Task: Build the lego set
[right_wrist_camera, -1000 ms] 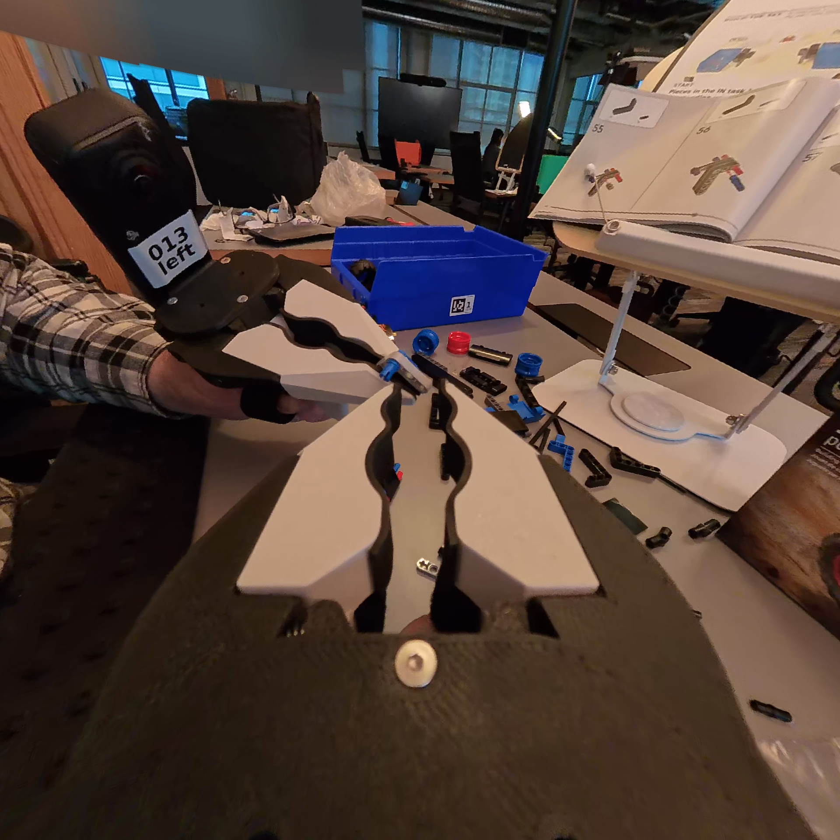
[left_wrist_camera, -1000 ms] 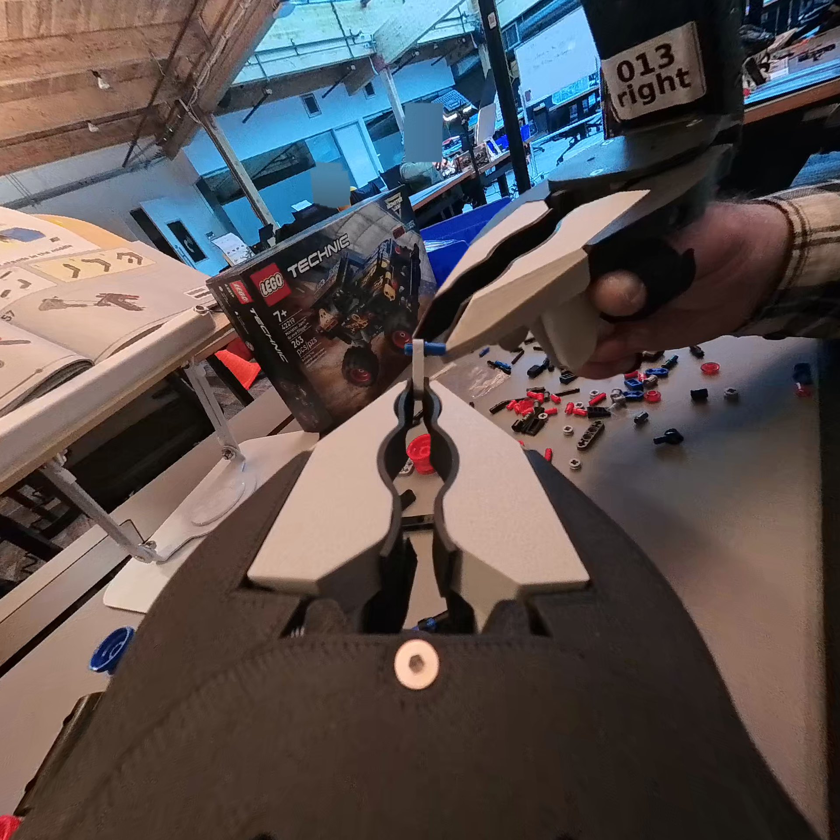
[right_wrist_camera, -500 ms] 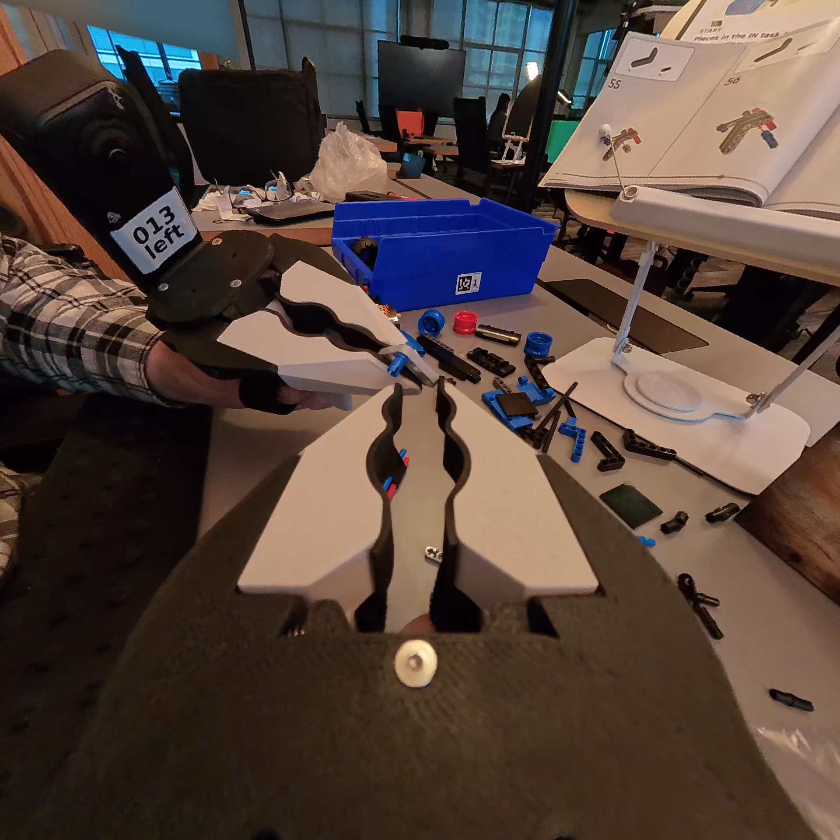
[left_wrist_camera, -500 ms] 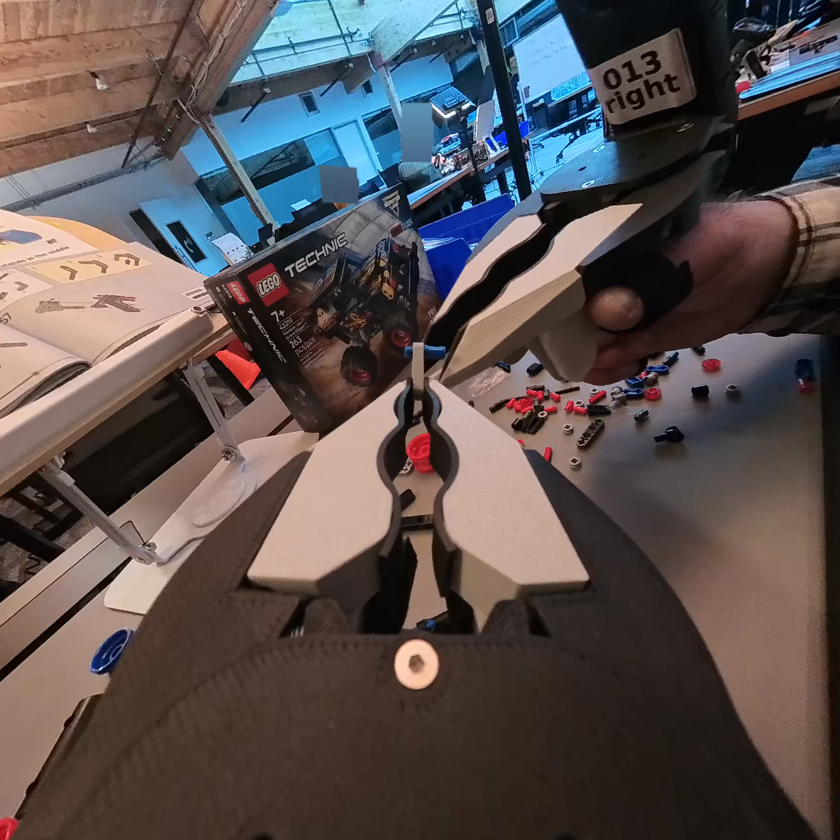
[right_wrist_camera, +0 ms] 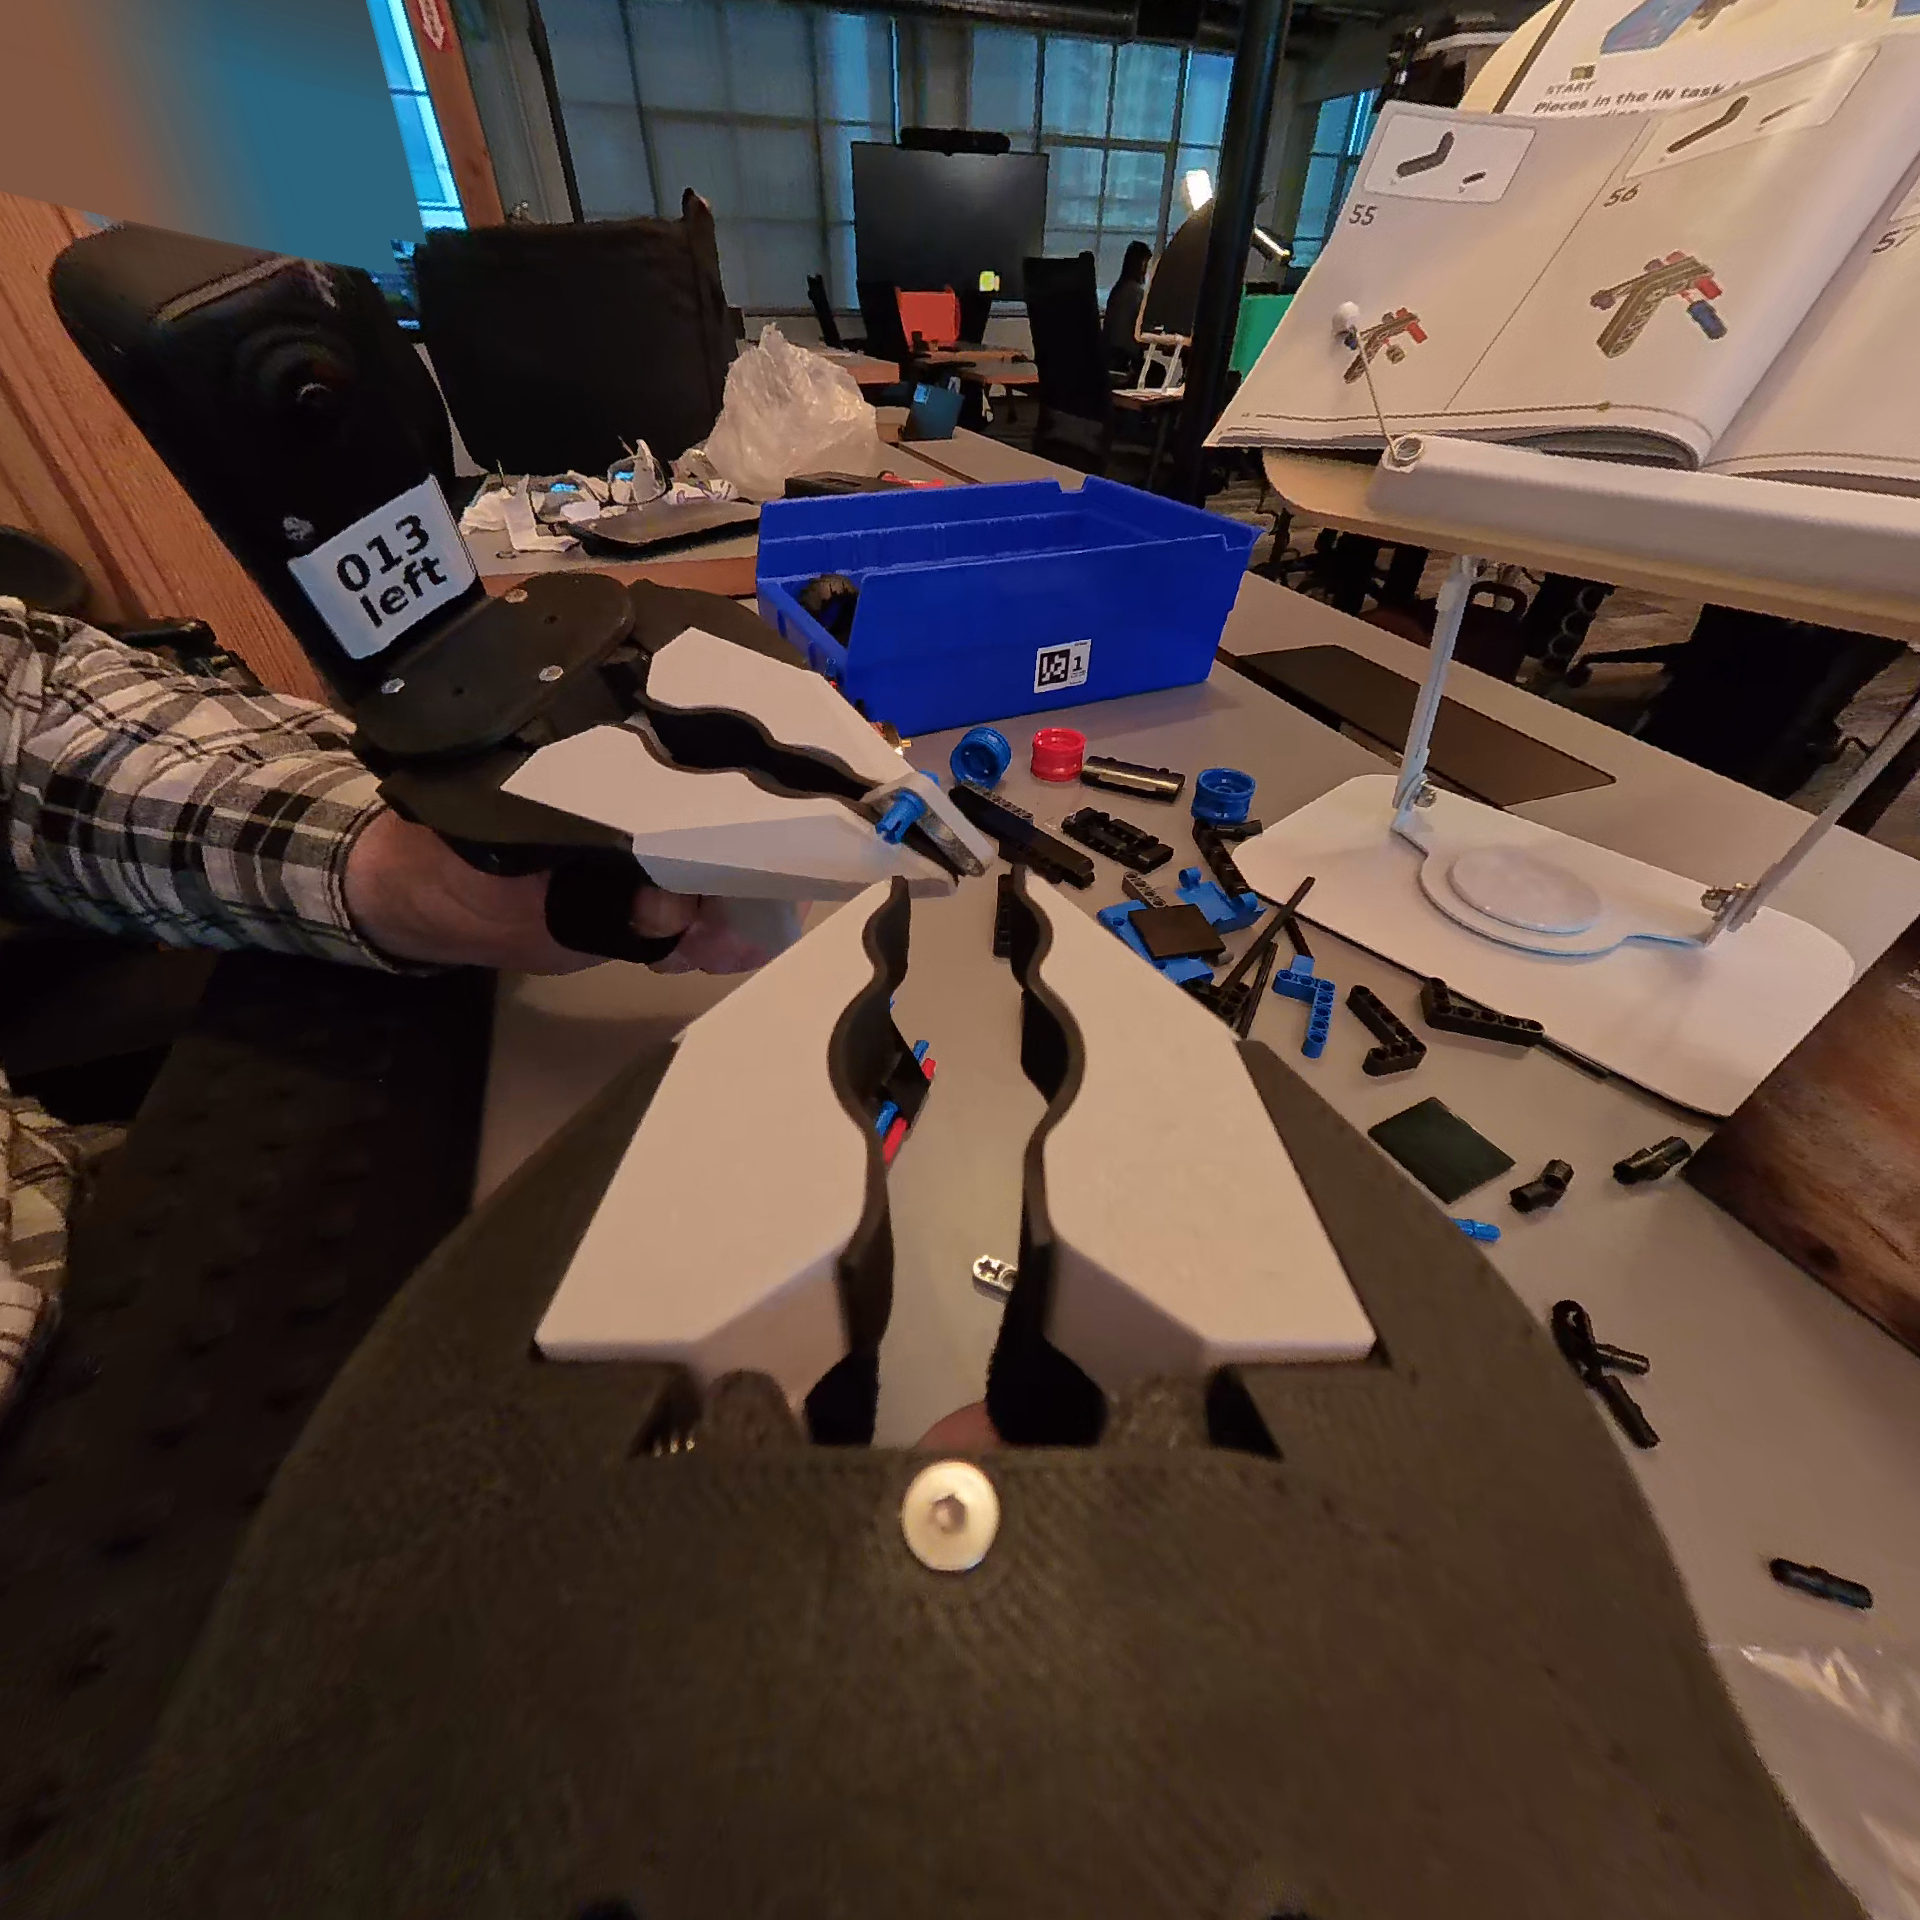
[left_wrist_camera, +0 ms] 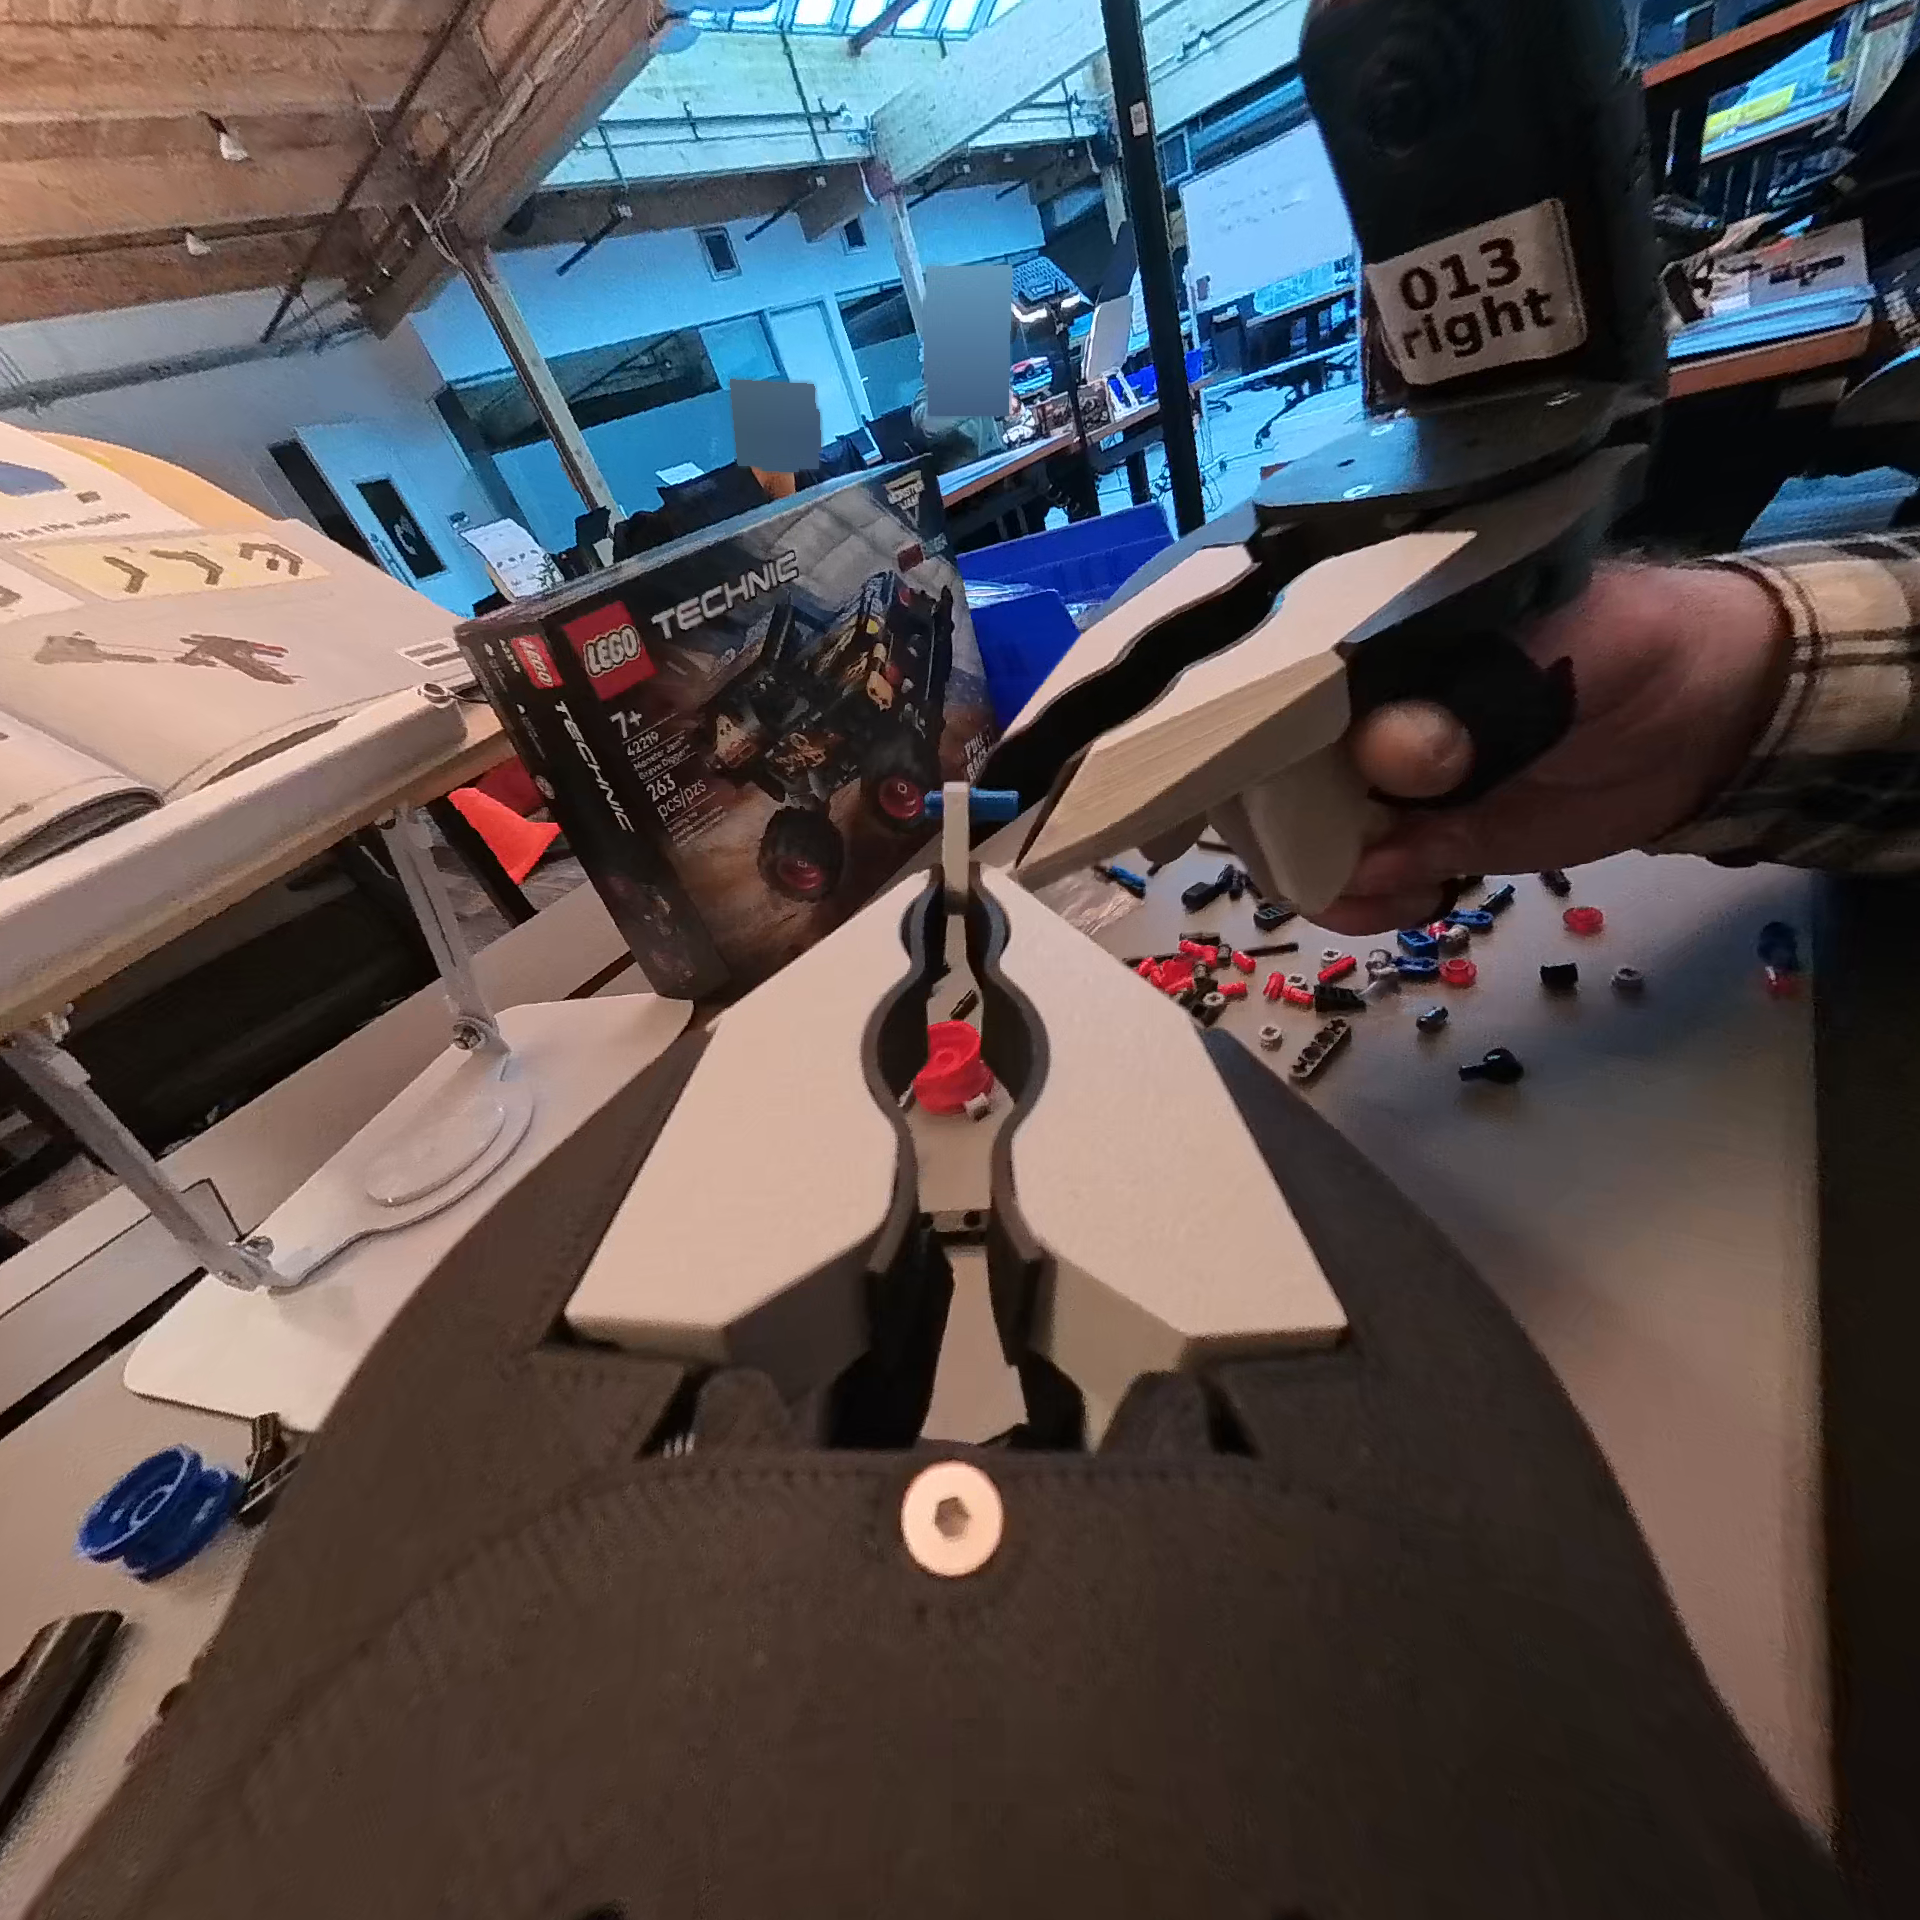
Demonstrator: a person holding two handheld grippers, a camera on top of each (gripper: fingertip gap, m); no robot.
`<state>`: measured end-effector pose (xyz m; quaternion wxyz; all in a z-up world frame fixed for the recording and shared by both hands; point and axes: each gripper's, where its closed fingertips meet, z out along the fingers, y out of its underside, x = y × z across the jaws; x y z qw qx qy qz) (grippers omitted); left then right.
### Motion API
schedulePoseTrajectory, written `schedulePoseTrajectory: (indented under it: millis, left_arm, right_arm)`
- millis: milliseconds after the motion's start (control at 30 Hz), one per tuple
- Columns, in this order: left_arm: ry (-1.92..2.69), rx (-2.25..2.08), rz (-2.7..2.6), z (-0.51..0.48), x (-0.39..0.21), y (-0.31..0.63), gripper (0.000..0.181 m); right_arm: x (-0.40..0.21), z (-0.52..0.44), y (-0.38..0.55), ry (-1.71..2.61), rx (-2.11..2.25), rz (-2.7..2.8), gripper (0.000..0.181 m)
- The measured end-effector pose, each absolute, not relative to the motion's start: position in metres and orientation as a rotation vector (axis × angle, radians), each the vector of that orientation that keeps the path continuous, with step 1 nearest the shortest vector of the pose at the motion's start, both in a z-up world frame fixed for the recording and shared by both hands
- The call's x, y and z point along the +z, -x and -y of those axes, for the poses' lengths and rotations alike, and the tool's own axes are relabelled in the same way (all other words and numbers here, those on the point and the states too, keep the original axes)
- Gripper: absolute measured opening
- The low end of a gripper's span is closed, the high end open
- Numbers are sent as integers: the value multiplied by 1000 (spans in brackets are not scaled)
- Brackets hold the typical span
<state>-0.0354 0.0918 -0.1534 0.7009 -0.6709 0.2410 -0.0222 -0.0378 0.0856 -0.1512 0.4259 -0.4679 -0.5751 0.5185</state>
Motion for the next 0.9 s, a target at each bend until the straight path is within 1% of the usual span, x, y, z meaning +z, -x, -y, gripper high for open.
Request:
schedulePoseTrajectory:
  millis: [333,900]
  left_arm:
    - [1474,-337,-378,-93,-143,44,0]
    - [1444,-469,-358,-96,-138,25,0]
  right_arm:
    - [-157,-93,40,1231,1300,1424,16]
    - [-158,-92,41,1228,1282,1428,11]
